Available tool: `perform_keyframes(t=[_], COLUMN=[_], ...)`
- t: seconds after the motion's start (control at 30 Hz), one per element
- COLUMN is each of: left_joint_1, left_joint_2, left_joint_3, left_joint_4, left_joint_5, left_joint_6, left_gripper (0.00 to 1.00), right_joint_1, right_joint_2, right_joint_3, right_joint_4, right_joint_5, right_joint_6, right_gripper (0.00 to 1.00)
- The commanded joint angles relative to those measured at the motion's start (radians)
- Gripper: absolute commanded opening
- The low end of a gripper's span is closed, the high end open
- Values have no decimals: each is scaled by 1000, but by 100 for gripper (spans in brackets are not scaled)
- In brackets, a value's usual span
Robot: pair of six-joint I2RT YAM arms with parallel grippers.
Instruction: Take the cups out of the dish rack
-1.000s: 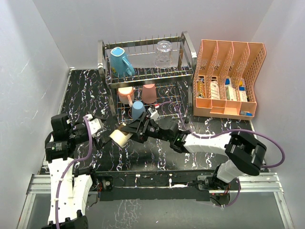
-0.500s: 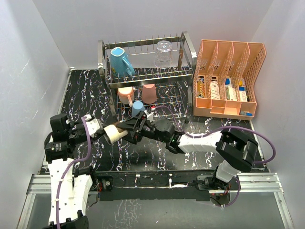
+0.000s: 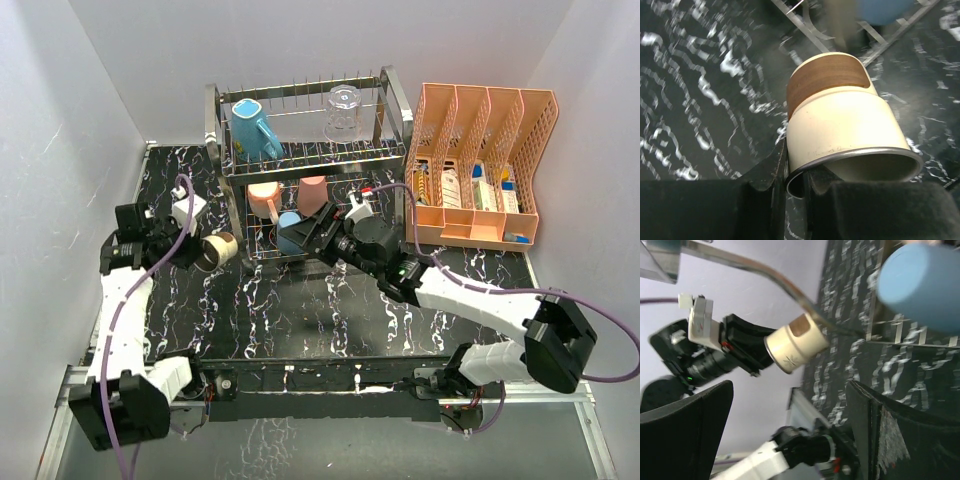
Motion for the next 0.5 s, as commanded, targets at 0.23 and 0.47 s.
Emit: perform_keyframes(t=[0.23,0.47], left_joint_1=[4,3], left_joint_2=[436,786], left_joint_3=[228,484], left_joint_4=[44,16], left_joint_5=[-516,-612], left_joint_6=[-258,-295], left_gripper=[0,0], right_joint_1=[-8,-9], right_joint_2=[-117,-121], right_joint_3=[44,32], right_joint_4=[-370,-432], right_joint_5=[333,414], right_joint_6=[-418,-507], right_gripper=[98,98])
